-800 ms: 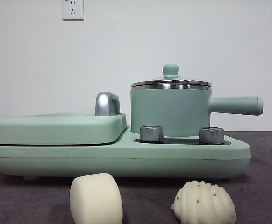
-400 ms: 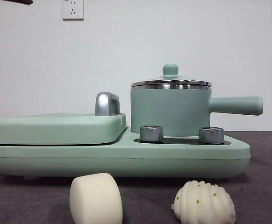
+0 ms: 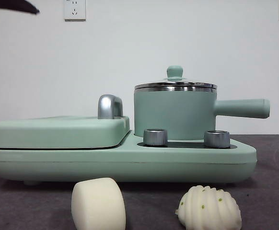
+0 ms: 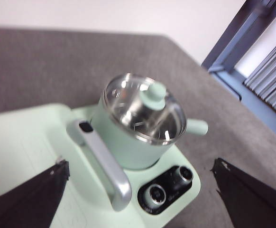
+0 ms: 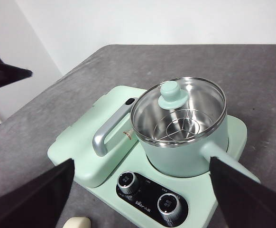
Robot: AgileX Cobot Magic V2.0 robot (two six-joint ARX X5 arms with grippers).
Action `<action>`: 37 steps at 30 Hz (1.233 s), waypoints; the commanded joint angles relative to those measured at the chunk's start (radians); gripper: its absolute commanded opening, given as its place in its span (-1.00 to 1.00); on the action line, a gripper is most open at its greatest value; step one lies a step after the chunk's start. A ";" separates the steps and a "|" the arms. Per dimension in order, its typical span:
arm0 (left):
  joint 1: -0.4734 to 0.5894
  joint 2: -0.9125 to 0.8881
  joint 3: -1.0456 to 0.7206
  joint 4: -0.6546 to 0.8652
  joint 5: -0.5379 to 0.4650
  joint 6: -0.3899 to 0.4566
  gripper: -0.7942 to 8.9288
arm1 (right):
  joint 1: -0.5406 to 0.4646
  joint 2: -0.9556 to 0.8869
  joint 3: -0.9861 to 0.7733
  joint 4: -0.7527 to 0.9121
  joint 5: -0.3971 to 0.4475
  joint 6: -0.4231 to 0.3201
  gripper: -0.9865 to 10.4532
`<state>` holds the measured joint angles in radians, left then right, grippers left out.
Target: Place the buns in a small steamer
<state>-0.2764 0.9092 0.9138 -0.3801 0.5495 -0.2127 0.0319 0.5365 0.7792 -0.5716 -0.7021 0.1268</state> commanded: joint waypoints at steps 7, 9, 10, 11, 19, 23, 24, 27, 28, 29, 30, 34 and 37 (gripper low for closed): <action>-0.043 0.225 0.221 -0.092 0.004 0.045 0.19 | 0.002 0.005 0.019 0.010 0.003 -0.011 -0.03; -0.060 0.297 0.304 -0.142 0.004 0.072 0.19 | 0.002 0.005 0.019 0.010 0.003 -0.011 -0.03; -0.068 0.328 0.343 -0.166 0.003 0.087 0.19 | 0.002 0.005 0.019 0.010 0.003 -0.011 -0.03; -0.080 0.367 0.391 -0.197 -0.003 0.108 0.19 | 0.002 0.005 0.019 0.010 0.003 -0.011 -0.03; -0.159 0.630 0.710 -0.396 -0.130 0.164 0.19 | 0.002 0.005 0.019 0.010 0.003 -0.011 -0.03; -0.200 0.750 0.841 -0.449 -0.185 0.175 0.19 | 0.002 0.005 0.019 0.010 0.003 -0.011 -0.03; -0.210 0.779 0.874 -0.465 -0.188 0.175 0.19 | 0.002 0.005 0.019 0.010 0.003 -0.011 -0.03; -0.237 0.863 0.971 -0.510 -0.200 0.175 0.19 | 0.002 0.005 0.019 0.010 0.003 -0.011 -0.03; -0.246 0.888 1.000 -0.520 -0.212 0.177 0.19 | 0.002 0.005 0.019 0.010 0.003 -0.011 -0.03; -0.256 0.913 1.032 -0.532 -0.225 0.179 0.19 | 0.002 0.005 0.019 0.010 0.003 -0.011 -0.03; -0.268 0.941 1.064 -0.541 -0.238 0.179 0.19 | 0.002 0.005 0.019 0.010 0.003 -0.011 -0.03; -0.304 1.035 1.176 -0.557 -0.281 0.174 0.19 | 0.002 0.005 0.019 0.010 0.003 -0.011 -0.03; -0.340 1.096 1.233 -0.555 -0.323 0.176 0.19 | 0.002 0.005 0.019 0.010 0.003 -0.011 -0.03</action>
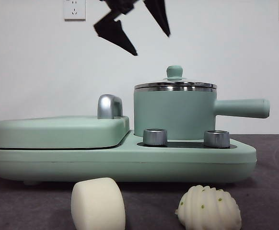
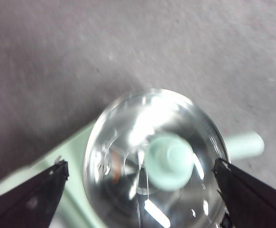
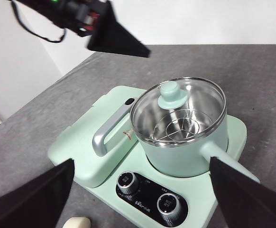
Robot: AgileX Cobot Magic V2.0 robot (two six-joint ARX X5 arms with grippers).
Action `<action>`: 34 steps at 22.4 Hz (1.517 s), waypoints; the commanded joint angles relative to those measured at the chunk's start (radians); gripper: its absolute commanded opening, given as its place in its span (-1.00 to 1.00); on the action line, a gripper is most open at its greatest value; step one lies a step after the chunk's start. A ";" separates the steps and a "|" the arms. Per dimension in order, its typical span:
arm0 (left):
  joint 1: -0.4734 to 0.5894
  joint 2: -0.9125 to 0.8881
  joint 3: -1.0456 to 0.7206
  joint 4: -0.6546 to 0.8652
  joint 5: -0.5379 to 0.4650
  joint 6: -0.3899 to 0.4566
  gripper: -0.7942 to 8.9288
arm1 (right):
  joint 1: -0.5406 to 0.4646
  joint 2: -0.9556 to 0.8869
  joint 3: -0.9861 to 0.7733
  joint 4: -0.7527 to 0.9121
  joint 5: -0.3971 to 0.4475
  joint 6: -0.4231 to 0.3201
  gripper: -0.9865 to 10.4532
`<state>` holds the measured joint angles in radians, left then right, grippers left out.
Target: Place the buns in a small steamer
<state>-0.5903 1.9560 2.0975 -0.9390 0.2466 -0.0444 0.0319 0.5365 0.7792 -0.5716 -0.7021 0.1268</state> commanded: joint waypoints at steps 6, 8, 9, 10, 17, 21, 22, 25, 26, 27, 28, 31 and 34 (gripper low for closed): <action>-0.114 0.123 0.063 0.029 -0.106 0.057 0.19 | 0.002 0.005 0.019 0.010 0.003 -0.011 -0.03; -0.138 0.124 0.063 0.027 -0.146 0.089 0.19 | 0.002 0.005 0.019 0.010 0.003 -0.011 -0.03; -0.148 0.125 0.063 0.027 -0.154 0.090 0.18 | 0.002 0.005 0.019 0.010 0.003 -0.011 -0.03; -0.156 0.124 0.063 0.024 -0.153 0.089 0.17 | 0.002 0.005 0.019 0.010 0.003 -0.011 -0.03; -0.164 0.167 0.063 -0.014 -0.153 0.093 0.01 | 0.002 0.004 0.019 0.009 0.003 -0.011 -0.03; -0.171 0.167 0.063 -0.014 -0.153 0.093 -0.18 | 0.002 0.004 0.019 0.009 0.003 -0.011 -0.03; -0.171 0.167 0.063 -0.014 -0.154 0.093 -0.21 | 0.002 0.004 0.019 0.009 0.003 -0.011 -0.03; -0.171 0.167 0.063 -0.012 -0.170 0.093 -0.39 | 0.002 0.004 0.019 0.009 0.003 -0.011 -0.03; -0.171 0.167 0.063 -0.014 -0.186 0.093 -0.44 | 0.002 0.004 0.019 0.009 0.003 -0.011 -0.03; -0.170 0.167 0.063 -0.016 -0.192 0.093 -0.46 | 0.002 0.004 0.019 0.009 0.003 -0.011 -0.03; -0.170 0.167 0.063 -0.017 -0.196 0.093 -0.47 | 0.002 0.004 0.019 0.009 0.003 -0.011 -0.03; -0.170 0.167 0.063 -0.014 -0.199 0.097 -0.70 | 0.002 0.005 0.019 0.009 0.003 -0.011 -0.03; -0.170 0.167 0.066 -0.013 -0.204 0.113 -0.74 | 0.002 0.005 0.019 0.009 0.003 -0.011 -0.03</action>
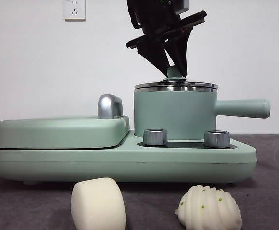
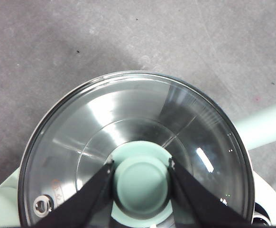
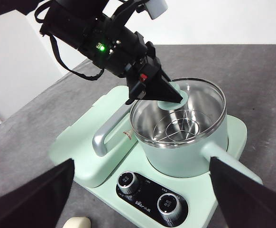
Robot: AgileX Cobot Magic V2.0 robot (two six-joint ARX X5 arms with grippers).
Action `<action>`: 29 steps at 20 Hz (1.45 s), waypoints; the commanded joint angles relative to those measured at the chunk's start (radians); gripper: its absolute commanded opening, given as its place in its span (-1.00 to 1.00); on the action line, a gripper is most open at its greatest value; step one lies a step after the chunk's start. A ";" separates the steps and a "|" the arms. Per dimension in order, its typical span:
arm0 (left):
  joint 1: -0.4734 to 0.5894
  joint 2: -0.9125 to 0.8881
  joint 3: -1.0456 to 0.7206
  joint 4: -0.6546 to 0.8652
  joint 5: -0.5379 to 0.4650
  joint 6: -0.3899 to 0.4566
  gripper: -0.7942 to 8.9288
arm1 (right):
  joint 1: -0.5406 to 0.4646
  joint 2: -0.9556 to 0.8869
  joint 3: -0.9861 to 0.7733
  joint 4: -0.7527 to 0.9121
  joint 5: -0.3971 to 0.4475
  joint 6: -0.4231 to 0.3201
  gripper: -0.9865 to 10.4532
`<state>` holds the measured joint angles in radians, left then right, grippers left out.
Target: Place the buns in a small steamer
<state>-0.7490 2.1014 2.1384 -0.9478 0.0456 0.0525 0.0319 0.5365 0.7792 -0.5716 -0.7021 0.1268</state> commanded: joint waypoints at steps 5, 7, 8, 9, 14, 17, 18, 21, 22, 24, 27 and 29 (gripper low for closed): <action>-0.010 0.021 0.106 -0.023 -0.006 0.014 -0.79 | 0.002 0.005 0.019 0.009 0.003 -0.011 -0.03; -0.010 0.021 0.162 -0.056 -0.006 0.014 -0.79 | 0.002 0.005 0.019 0.009 0.003 -0.011 -0.03; -0.010 0.021 0.183 -0.070 -0.006 0.014 -0.79 | 0.002 0.005 0.019 0.009 0.003 -0.011 -0.03; -0.010 0.021 0.216 -0.094 -0.006 0.014 -0.79 | 0.002 0.005 0.019 0.009 0.003 -0.011 -0.03; -0.002 0.021 0.335 -0.183 -0.006 0.015 -0.79 | 0.002 0.004 0.019 0.009 -0.007 0.004 -0.03; 0.016 0.021 0.382 -0.203 -0.006 0.024 -0.79 | 0.002 0.005 0.019 0.009 -0.019 0.024 -0.03; 0.025 0.021 0.391 -0.212 -0.006 0.031 -0.79 | 0.005 0.005 0.019 0.009 -0.038 0.032 -0.03; 0.070 0.021 0.395 -0.234 -0.006 0.041 -0.79 | 0.042 0.011 0.023 0.008 -0.050 0.060 -0.03; 0.091 0.021 0.395 -0.243 -0.006 0.041 -0.79 | 0.064 0.019 0.029 0.000 -0.047 0.074 -0.03; 0.134 0.021 0.395 -0.249 -0.006 0.042 -0.79 | 0.128 0.059 0.051 -0.021 -0.019 0.083 -0.03; 0.206 0.021 0.395 -0.250 -0.006 0.042 -0.79 | 0.258 0.146 0.095 -0.052 0.061 0.090 -0.03; 0.254 0.021 0.395 -0.249 -0.006 0.042 -0.79 | 0.367 0.225 0.139 -0.083 0.135 0.097 -0.03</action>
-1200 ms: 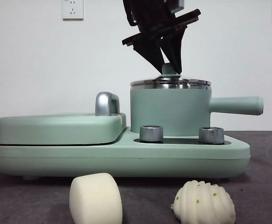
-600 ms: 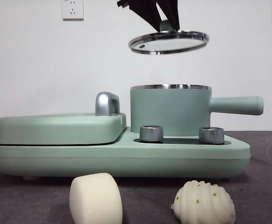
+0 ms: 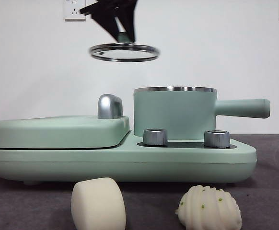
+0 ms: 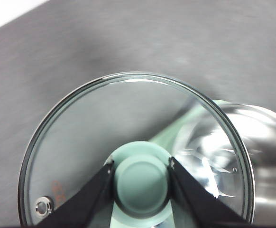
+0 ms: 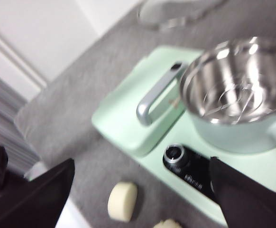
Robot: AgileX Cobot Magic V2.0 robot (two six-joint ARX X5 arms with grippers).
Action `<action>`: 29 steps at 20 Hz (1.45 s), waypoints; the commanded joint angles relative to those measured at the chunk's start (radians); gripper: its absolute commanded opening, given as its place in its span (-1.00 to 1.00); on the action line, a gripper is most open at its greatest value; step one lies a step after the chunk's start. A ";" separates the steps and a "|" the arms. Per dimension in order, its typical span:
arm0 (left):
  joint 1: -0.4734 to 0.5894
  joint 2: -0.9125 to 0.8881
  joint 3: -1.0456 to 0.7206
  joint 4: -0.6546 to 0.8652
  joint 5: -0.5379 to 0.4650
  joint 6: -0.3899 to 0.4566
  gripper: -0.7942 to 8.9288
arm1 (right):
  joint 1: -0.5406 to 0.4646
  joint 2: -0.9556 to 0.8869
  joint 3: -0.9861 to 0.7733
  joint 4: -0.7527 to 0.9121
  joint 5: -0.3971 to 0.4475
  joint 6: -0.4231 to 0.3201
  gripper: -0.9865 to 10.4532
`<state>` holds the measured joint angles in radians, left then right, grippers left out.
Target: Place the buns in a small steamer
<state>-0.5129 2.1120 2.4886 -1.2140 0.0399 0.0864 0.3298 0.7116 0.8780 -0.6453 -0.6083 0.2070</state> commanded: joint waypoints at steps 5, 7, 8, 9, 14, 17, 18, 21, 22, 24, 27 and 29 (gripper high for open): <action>0.138 0.011 0.045 0.021 0.000 0.012 -0.79 | 0.369 0.276 0.179 -0.145 0.277 0.019 -0.03; 0.177 0.011 0.045 0.024 0.000 0.011 -0.79 | 0.462 0.365 0.232 -0.192 0.335 0.035 -0.03; 0.193 0.011 0.045 0.025 0.000 0.011 -0.79 | 0.505 0.410 0.253 -0.202 0.352 0.052 -0.03; 0.209 0.011 0.045 0.025 0.000 0.011 -0.79 | 0.550 0.455 0.269 -0.203 0.357 0.073 -0.03; 0.255 0.011 0.044 0.033 0.000 0.011 -0.79 | 0.712 0.683 0.284 -0.173 0.407 0.173 -0.03; 0.272 0.011 0.044 0.043 0.000 0.011 -0.79 | 0.762 0.803 0.284 -0.092 0.439 0.195 -0.03; 0.276 0.011 0.044 0.043 0.001 0.011 -0.79 | 0.774 0.842 0.284 -0.072 0.463 0.199 -0.03; 0.285 0.011 0.044 0.043 0.001 0.011 -0.79 | 0.794 0.930 0.284 -0.057 0.518 0.204 -0.03; 0.285 0.011 0.044 0.044 0.001 0.011 -0.79 | 0.795 0.950 0.284 -0.053 0.533 0.204 -0.03; 0.290 0.011 0.044 0.044 0.001 0.010 -0.79 | 0.795 0.986 0.284 -0.045 0.554 0.203 -0.03; 0.291 0.011 0.044 0.045 0.001 0.010 -0.79 | 0.793 1.027 0.284 -0.027 0.553 0.197 -0.13; 0.292 0.011 0.044 0.048 0.001 0.010 -0.79 | 0.793 1.043 0.284 -0.021 0.545 0.197 -0.18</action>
<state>-0.2214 2.1120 2.4886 -1.1896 0.0399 0.0868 1.1110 1.7332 1.1473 -0.6743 -0.0605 0.3981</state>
